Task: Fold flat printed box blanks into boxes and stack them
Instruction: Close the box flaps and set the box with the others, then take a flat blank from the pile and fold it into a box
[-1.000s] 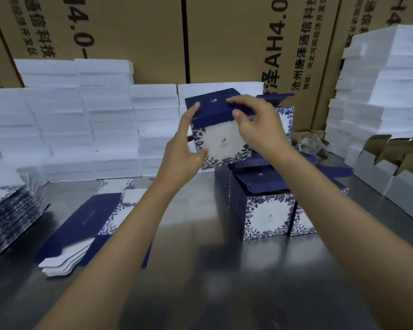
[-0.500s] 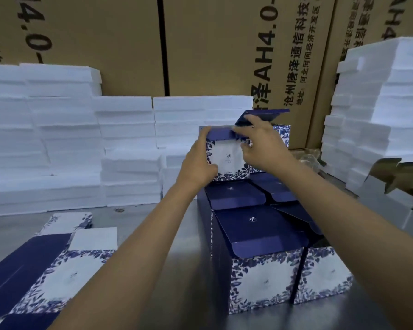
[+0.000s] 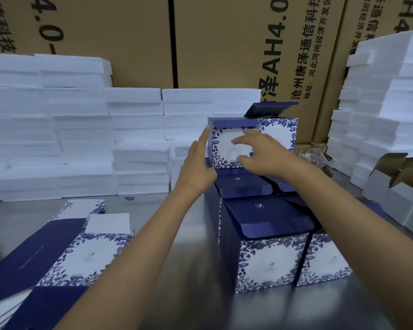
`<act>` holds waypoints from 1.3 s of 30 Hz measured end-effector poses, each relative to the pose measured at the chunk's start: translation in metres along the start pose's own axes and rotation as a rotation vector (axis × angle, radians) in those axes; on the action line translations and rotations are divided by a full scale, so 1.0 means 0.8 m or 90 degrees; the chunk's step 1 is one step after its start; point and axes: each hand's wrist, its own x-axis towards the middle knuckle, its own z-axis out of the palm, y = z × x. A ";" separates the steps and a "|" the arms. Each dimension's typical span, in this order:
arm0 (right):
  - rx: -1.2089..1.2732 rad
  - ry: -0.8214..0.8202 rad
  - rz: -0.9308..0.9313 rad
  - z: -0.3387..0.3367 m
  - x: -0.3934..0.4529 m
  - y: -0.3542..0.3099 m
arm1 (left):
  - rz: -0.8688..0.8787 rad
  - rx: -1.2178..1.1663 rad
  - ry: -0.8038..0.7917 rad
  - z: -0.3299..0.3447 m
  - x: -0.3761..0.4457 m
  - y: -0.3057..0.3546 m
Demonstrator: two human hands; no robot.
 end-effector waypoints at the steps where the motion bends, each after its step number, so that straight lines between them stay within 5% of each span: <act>1: 0.033 -0.013 -0.014 0.000 -0.008 -0.012 | -0.008 -0.004 -0.006 -0.006 -0.011 0.001; 9: 0.156 -0.175 -0.058 0.059 -0.086 -0.128 | -0.111 -0.008 -0.057 -0.048 -0.119 0.000; 13: 0.225 -0.232 -0.039 0.125 -0.128 -0.153 | -0.230 0.139 -0.082 -0.090 -0.196 -0.041; 18: 0.311 -0.256 0.023 0.217 -0.181 -0.176 | -0.389 0.375 0.038 -0.151 -0.281 -0.107; 23: 0.329 -0.230 0.049 0.267 -0.188 -0.213 | -0.479 0.417 0.181 -0.206 -0.301 -0.151; 28: 0.287 -0.206 0.076 0.287 -0.170 -0.235 | -0.621 0.412 0.140 -0.230 -0.303 -0.174; 36: 0.318 -0.147 0.138 0.296 -0.156 -0.247 | -0.575 0.384 0.239 -0.232 -0.297 -0.165; 39: 0.501 -0.122 0.176 0.286 -0.153 -0.245 | -0.498 0.356 0.341 -0.228 -0.293 -0.154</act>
